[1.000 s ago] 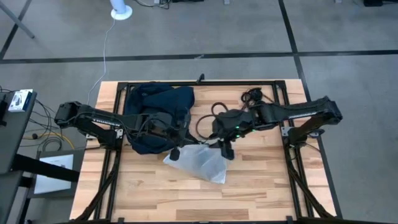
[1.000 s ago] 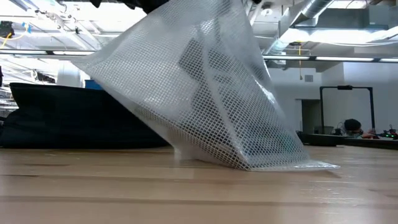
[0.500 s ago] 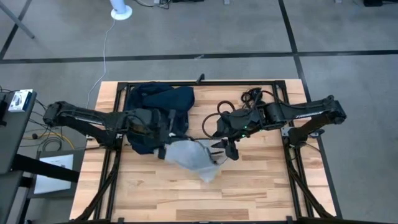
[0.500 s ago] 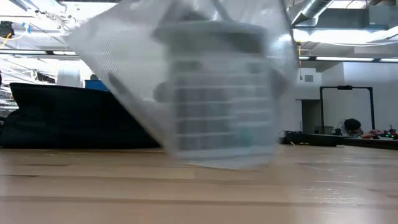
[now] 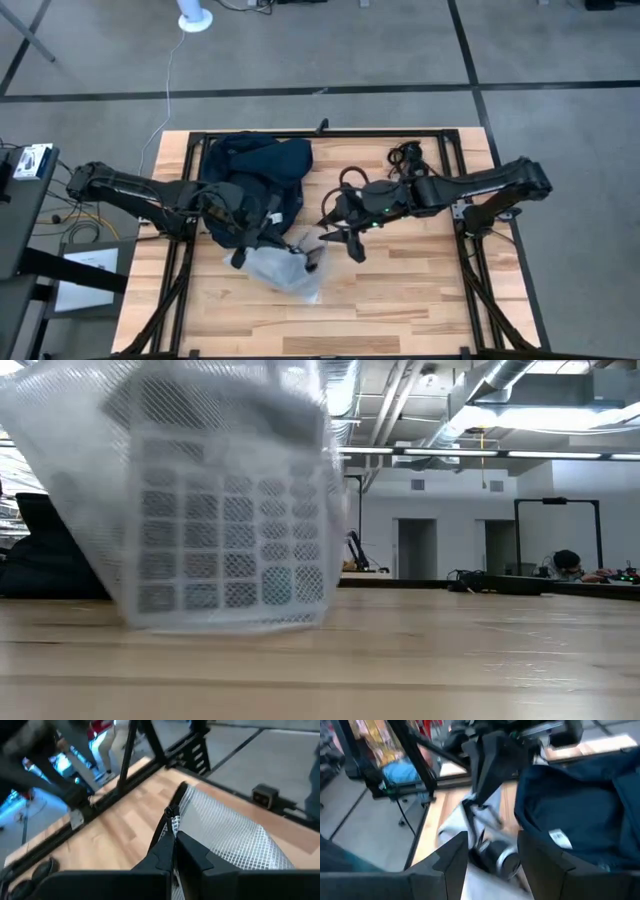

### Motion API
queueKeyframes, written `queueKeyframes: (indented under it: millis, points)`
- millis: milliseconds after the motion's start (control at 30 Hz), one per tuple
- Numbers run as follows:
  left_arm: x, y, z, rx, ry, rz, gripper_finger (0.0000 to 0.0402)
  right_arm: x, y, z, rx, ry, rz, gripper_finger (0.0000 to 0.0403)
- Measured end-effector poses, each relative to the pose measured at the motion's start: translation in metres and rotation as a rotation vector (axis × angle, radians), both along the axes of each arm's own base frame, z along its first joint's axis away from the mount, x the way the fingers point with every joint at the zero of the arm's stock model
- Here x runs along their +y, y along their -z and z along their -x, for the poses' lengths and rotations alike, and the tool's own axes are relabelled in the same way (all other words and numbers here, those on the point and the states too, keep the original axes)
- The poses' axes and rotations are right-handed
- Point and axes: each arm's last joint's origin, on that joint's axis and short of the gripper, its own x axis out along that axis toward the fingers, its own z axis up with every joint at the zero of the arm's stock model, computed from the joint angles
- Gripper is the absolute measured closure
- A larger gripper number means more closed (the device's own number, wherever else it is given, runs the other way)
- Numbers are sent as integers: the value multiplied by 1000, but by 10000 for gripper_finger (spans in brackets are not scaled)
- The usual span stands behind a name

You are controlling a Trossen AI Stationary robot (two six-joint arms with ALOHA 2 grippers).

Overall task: Unpack backpack
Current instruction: Close the white zip lock bag

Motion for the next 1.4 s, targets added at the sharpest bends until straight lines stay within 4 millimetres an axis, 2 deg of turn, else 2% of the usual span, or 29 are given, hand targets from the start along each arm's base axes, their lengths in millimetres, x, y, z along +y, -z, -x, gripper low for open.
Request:
queueKeyframes:
  millis: [233,500,633,800,900,1233,1400]
  points:
    - [1,-13,7,-96,11,10,401,5,16,-21,-37,-13,17,241]
    - [1,-12,9,-72,35,20,401,12,24,-39,-137,-61,100,241]
    - [0,-12,10,-68,57,36,401,8,35,-52,-159,-59,137,241]
    - [-1,-13,11,-64,88,64,401,2,54,-68,-137,7,104,241]
    - [-1,-13,11,-56,90,76,401,3,62,-75,-145,-33,49,241]
    - [-1,-14,11,-55,94,87,401,16,50,-77,-303,-121,60,241]
    - [0,-11,11,-24,71,85,401,19,27,-69,-419,-133,71,241]
